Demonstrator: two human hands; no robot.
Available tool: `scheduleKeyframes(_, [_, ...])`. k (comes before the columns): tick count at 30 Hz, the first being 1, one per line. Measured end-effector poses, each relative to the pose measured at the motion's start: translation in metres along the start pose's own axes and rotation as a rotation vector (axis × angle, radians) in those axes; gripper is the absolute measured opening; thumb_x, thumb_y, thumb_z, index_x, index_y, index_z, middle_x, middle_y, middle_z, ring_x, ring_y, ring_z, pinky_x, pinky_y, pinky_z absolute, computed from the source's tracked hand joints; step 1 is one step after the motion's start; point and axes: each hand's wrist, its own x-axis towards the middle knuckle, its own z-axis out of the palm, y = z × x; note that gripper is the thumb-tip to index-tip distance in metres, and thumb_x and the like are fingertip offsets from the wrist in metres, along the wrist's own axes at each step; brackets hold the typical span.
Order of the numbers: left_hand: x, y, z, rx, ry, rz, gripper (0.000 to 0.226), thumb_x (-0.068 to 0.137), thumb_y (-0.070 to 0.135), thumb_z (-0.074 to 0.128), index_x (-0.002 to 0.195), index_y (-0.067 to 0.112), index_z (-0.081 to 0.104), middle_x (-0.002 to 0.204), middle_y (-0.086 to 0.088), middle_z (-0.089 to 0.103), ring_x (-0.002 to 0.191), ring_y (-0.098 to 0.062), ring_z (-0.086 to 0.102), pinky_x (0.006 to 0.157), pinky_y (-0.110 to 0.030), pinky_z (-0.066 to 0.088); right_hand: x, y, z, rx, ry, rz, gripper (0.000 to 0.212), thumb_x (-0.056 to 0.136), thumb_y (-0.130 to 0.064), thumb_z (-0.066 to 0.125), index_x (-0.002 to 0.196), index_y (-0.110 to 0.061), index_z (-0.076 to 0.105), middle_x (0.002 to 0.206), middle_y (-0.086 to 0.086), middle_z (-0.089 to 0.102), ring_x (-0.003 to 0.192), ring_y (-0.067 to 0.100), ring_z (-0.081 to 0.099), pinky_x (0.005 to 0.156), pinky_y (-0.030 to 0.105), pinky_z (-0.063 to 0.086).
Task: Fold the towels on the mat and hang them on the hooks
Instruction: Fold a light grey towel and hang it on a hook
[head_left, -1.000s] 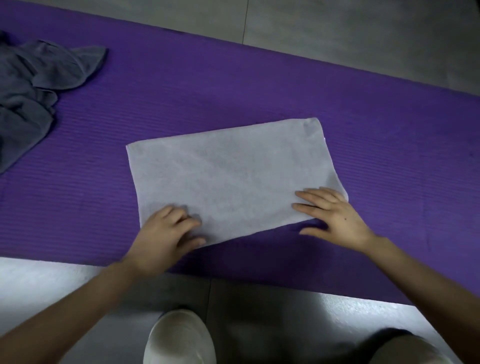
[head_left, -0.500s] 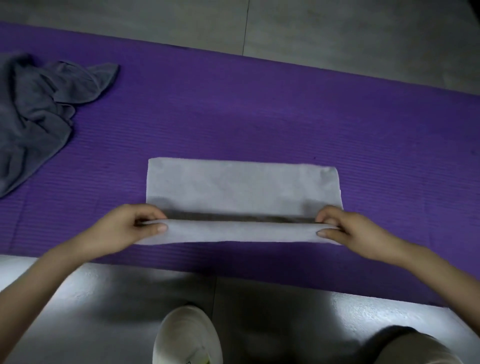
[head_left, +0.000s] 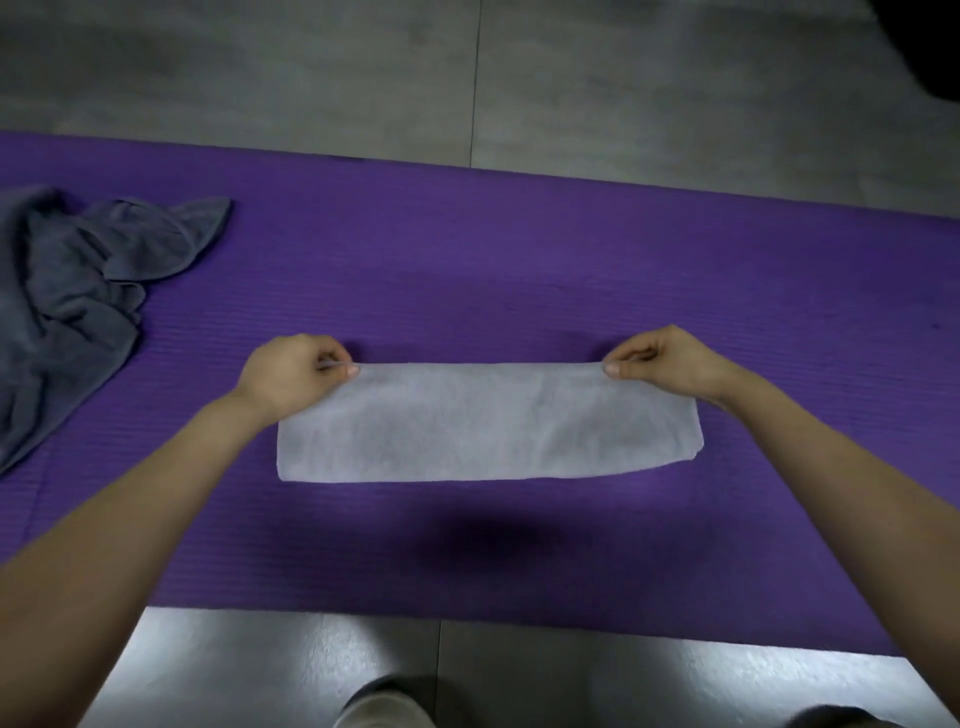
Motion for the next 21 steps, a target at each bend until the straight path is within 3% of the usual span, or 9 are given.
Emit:
scheduleKeyframes(3, [0.003,0.003,0.012,0.200,0.125,0.027,0.022,0.081,0.036,0.067,0.098,0.021,0.070,0.099,-0.006,0.065,0.101,-0.033,0.055,0.086,-0.041,0.040,0.003,0.006,0.000,0.015,0.039,0.033,0.003,0.083,-0.019,0.070,0.085,-0.022,0.071,0.085,-0.004,0.070,0.079,0.004,0.062,0.080,0.019,0.049])
scheduleKeyframes(5, [-0.003,0.010,0.018,0.258,0.286,0.070,0.026,0.078,0.031,0.067,0.099,0.016,0.070,0.096,-0.012,0.062,0.093,-0.037,0.055,0.080,-0.045,0.041,-0.004,0.006,0.001,-0.092,0.283,-0.008,0.007,0.086,-0.025,0.066,0.089,-0.020,0.071,0.095,-0.001,0.070,0.090,0.014,0.063,0.091,0.029,0.047])
scheduleKeyframes(8, [-0.024,0.034,0.028,0.192,0.512,0.339,0.027,0.078,0.027,0.051,0.092,0.013,0.070,0.088,-0.009,0.064,0.079,-0.034,0.056,0.069,-0.041,0.044,-0.036,-0.004,0.017,-0.444,0.675,-0.289,0.029,0.090,-0.038,0.056,0.097,-0.015,0.071,0.099,0.003,0.069,0.091,0.025,0.060,0.084,0.029,0.040])
scheduleKeyframes(10, [-0.042,0.055,0.045,0.113,0.476,0.544,0.026,0.083,0.024,0.049,0.097,0.015,0.069,0.098,-0.006,0.065,0.088,-0.030,0.058,0.077,-0.041,0.046,-0.062,-0.010,0.040,-0.563,0.634,-0.518,0.040,0.094,-0.044,0.044,0.101,-0.015,0.070,0.104,0.003,0.069,0.094,0.026,0.060,0.087,0.034,0.041])
scheduleKeyframes(12, [-0.055,0.069,0.069,0.117,0.339,0.679,0.030,0.090,0.029,0.047,0.110,0.019,0.067,0.117,-0.005,0.062,0.109,-0.027,0.055,0.096,-0.042,0.040,-0.076,0.006,0.064,-0.716,0.492,-0.626,0.044,0.097,-0.046,0.037,0.117,-0.019,0.066,0.123,0.002,0.062,0.115,0.025,0.055,0.101,0.047,0.035])
scheduleKeyframes(14, [-0.062,0.071,0.093,0.232,0.193,0.708,0.040,0.095,0.039,0.039,0.127,0.025,0.057,0.138,-0.004,0.050,0.130,-0.026,0.041,0.107,-0.047,0.029,-0.077,0.031,0.076,-0.838,0.366,-0.564,0.047,0.099,-0.048,0.029,0.134,-0.025,0.050,0.143,0.003,0.046,0.134,0.026,0.038,0.109,0.060,0.021])
scheduleKeyframes(16, [-0.063,0.063,0.106,0.330,0.090,0.691,0.047,0.098,0.045,0.027,0.141,0.028,0.039,0.150,-0.003,0.033,0.141,-0.026,0.024,0.110,-0.054,0.021,-0.070,0.051,0.076,-0.913,0.275,-0.462,0.049,0.100,-0.050,0.021,0.143,-0.030,0.034,0.151,0.005,0.032,0.141,0.027,0.026,0.111,0.063,0.014])
scheduleKeyframes(18, [-0.063,0.057,0.110,0.392,0.035,0.691,0.051,0.099,0.048,0.023,0.145,0.028,0.029,0.154,-0.003,0.024,0.143,-0.026,0.017,0.111,-0.056,0.018,-0.065,0.056,0.075,-0.946,0.205,-0.410,0.051,0.100,-0.052,0.019,0.145,-0.031,0.028,0.153,0.005,0.027,0.143,0.027,0.021,0.111,0.063,0.012])
scheduleKeyframes(21, [-0.063,0.058,0.108,0.383,0.002,0.676,0.054,0.096,0.052,0.029,0.145,0.028,0.031,0.153,-0.003,0.025,0.143,-0.026,0.017,0.111,-0.056,0.017,-0.067,0.053,0.072,-0.953,0.209,-0.453,0.056,0.096,-0.057,0.024,0.146,-0.031,0.028,0.154,0.008,0.026,0.144,0.027,0.019,0.111,0.064,0.012])
